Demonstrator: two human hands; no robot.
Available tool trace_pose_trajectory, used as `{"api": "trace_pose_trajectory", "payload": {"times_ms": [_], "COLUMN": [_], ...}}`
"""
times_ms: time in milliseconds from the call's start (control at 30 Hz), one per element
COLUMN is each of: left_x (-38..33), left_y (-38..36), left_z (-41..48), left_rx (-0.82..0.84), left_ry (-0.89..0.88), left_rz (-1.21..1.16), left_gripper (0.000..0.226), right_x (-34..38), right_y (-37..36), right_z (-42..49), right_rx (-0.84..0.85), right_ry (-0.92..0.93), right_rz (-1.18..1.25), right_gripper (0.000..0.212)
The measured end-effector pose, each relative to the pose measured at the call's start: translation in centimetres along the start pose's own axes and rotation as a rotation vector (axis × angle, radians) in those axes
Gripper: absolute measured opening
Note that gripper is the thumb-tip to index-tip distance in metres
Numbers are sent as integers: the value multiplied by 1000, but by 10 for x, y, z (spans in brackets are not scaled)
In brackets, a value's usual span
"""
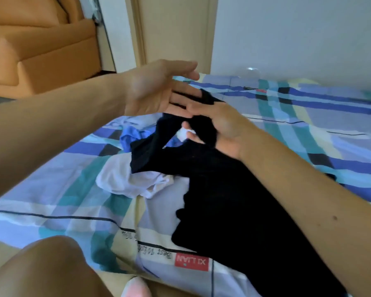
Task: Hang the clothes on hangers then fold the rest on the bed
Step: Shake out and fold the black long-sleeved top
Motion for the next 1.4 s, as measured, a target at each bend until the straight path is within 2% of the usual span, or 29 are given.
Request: {"api": "trace_pose_trajectory", "payload": {"times_ms": [100, 200, 267, 333, 433, 500, 600, 667, 733, 767, 800, 867, 933, 1000, 1067, 1100, 1167, 1233, 1300, 1400], "left_x": [-7, 12, 40, 82, 145, 167, 174, 169, 158, 154, 153, 157, 163, 162, 159, 157, 161, 159, 147, 115], "left_y": [-46, -64, -75, -85, -91, -87, -74, -64, -55, -50, -44, -30, -24, -22, -25, -29, -40, -48, -48, -39], "left_z": [23, 49, 67, 83, 103, 113, 130, 142, 158, 165, 173, 187, 199, 205, 210, 211, 215, 219, 225, 230], "left_rx": [-72, -166, -214, -184, -72, -39, -55, -115, -240, -304, -356, -374, -314, -324, -313, -274, -137, -72, -147, -395], "left_ry": [-90, -139, -169, -139, -80, -39, -34, -69, -113, -104, -69, 82, 203, 217, 247, 262, 291, 274, 177, -40], "left_rz": [128, 273, 506, 772, 1008, 1100, 1114, 1153, 1264, 1342, 1405, 1411, 1281, 1175, 1107, 1115, 1162, 1200, 1216, 1214], "left_gripper": [24, 15, 14, 18, 21, 25, 25, 28, 43, 52, 64, 96, 120, 130, 120, 102, 62, 39, 26, 20], "right_x": [22, 22, 5, -27, -70, -82, -82, -77, -65, -61, -63, -73, -89, -101, -105, -104, -106, -103, -90, -60], "right_y": [78, 146, 194, 236, 290, 308, 304, 311, 324, 328, 333, 344, 356, 366, 368, 366, 359, 354, 349, 351], "right_z": [-12, -30, -48, -72, -99, -104, -100, -86, -64, -53, -43, -28, -20, -14, -8, -6, -3, -1, 3, 6], "right_rx": [-235, -388, -515, -594, -497, -414, -199, -67, -60, -73, -66, 0, 33, 8, -26, -32, 28, 56, -11, -253], "right_ry": [-19, -12, -78, -244, -486, -576, -698, -725, -628, -543, -481, -487, -556, -582, -559, -550, -586, -589, -493, -209], "right_rz": [21, 108, 126, -18, -535, -716, -812, -1146, -1548, -1630, -1635, -1536, -1420, -1339, -1282, -1240, -1199, -1189, -1197, -1252], "right_gripper": [5, 5, 7, 8, 2, 3, 7, 6, 27, 45, 71, 119, 142, 150, 147, 141, 116, 77, 41, 19]}}
Point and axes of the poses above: each hand's wrist, its own z-axis towards the middle knuckle, its own y-axis out of the back of the hand, x = y × z, the point moved 6 cm from there along z, towards the middle knuckle, and after that the axes turned 10 degrees about y, right-handed, at the moved point
